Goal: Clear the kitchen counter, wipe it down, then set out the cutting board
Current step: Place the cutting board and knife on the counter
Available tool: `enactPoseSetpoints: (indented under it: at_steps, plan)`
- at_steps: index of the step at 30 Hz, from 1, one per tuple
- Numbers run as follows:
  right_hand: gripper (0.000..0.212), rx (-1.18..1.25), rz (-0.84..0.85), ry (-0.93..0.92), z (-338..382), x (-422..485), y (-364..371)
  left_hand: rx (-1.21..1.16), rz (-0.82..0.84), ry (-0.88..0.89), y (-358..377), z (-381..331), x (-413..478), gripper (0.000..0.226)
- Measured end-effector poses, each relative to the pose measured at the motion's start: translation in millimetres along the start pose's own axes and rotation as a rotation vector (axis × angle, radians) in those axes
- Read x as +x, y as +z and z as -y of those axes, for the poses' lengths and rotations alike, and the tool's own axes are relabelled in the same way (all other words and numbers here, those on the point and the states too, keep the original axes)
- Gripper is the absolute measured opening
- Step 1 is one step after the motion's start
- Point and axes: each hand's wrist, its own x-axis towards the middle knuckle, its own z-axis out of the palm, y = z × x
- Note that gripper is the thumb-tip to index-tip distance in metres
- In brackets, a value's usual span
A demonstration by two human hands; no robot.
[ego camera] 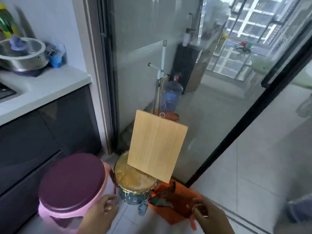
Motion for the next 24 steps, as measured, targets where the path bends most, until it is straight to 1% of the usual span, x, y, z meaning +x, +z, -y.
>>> enactPoseSetpoints:
  at_steps: [4,5,6,8,9,11,12,14,16,18,19,21,23,24]
  plan:
    - [0.032,-0.165,0.018,-0.094,30,82,-33,0.029,-0.001,0.009,7,-37,43,0.026]
    - [0.033,-0.207,-0.004,-0.133,38,103,-39,0.034,-0.005,0.007,11,-45,51,0.027]
    - [0.033,-0.277,-0.052,-0.222,46,127,-45,0.040,-0.015,0.001,14,-52,57,0.028]
    - [0.031,-0.507,-0.115,-0.451,58,180,-51,0.045,-0.043,-0.032,23,-64,68,0.027]
    - [0.034,-0.556,-0.095,-0.469,66,205,-52,0.039,-0.068,-0.058,28,-70,71,0.026]
    - [0.048,-0.521,-0.037,-0.464,80,260,-49,-0.001,-0.144,-0.128,39,-81,72,0.025]
    - [0.054,-0.538,-0.034,-0.494,87,285,-44,-0.022,-0.183,-0.167,45,-85,71,0.026]
    - [0.066,-0.679,-0.028,-0.570,94,324,-30,-0.051,-0.238,-0.239,58,-92,66,0.028]
    - [0.078,-0.761,-0.037,-0.593,97,343,-15,-0.049,-0.257,-0.293,68,-96,59,0.031]
    - [0.085,-0.770,-0.022,-0.530,93,354,-1,-0.021,-0.239,-0.323,77,-99,55,0.035]
    - [0.084,-0.759,-0.005,-0.471,91,356,4,-0.016,-0.237,-0.330,81,-99,53,0.037]
    - [0.075,-0.732,0.011,-0.376,93,358,10,-0.012,-0.255,-0.343,84,-100,48,0.039]
    - [0.059,-0.680,0.011,-0.366,96,357,12,-0.005,-0.283,-0.351,86,-99,43,0.040]
    - [0.051,-0.660,0.017,-0.392,94,356,13,-0.010,-0.301,-0.359,87,-99,41,0.040]
